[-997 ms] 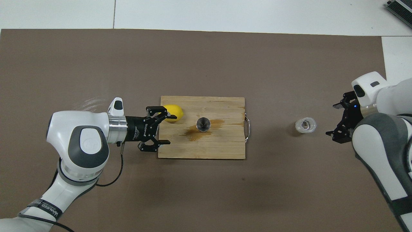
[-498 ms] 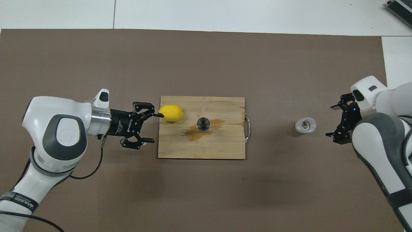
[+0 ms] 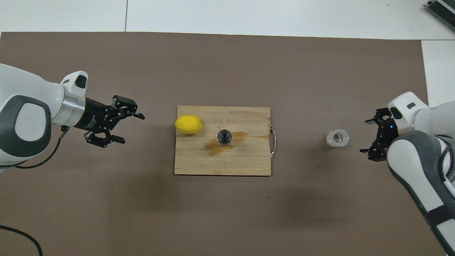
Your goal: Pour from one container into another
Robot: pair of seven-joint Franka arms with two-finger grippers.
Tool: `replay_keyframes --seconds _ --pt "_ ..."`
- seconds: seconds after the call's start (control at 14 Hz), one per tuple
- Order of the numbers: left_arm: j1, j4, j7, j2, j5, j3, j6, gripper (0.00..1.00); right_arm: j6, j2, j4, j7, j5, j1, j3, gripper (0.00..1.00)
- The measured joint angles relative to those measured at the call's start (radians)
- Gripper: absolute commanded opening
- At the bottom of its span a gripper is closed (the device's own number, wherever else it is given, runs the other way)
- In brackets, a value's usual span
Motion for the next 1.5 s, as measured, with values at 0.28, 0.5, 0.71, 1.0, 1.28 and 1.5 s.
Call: replay_keyframes --seconds 0.28,0.5,0.71,1.0,1.28,1.5 --pt "-0.001 0.065 0.063 0.016 0.114 0.006 -0.009 1.00 0.047 0.030 -0.046 -0.154 0.130 -0.026 -0.001 1.00" --pt "-0.001 0.110 0.122 0.016 0.245 0.008 -0.009 1.00 0.074 0.072 -0.054 -0.261 0.220 -0.048 -0.001 1.00" --pt "-0.001 0.157 0.207 0.017 0.305 0.009 -0.009 1.00 0.086 0.109 -0.056 -0.289 0.292 -0.053 -0.001 1.00" --pt "0.000 0.240 0.270 0.039 0.333 0.018 -0.009 1.00 0.087 0.137 -0.060 -0.304 0.329 -0.053 0.003 1.00" --pt "0.000 0.334 0.387 0.055 0.339 0.031 -0.014 1.00 0.128 0.181 -0.069 -0.449 0.467 -0.048 0.003 1.00" --pt "0.000 0.360 0.560 0.054 0.341 0.076 -0.057 1.00 0.139 0.193 -0.070 -0.455 0.482 -0.040 0.005 1.00"
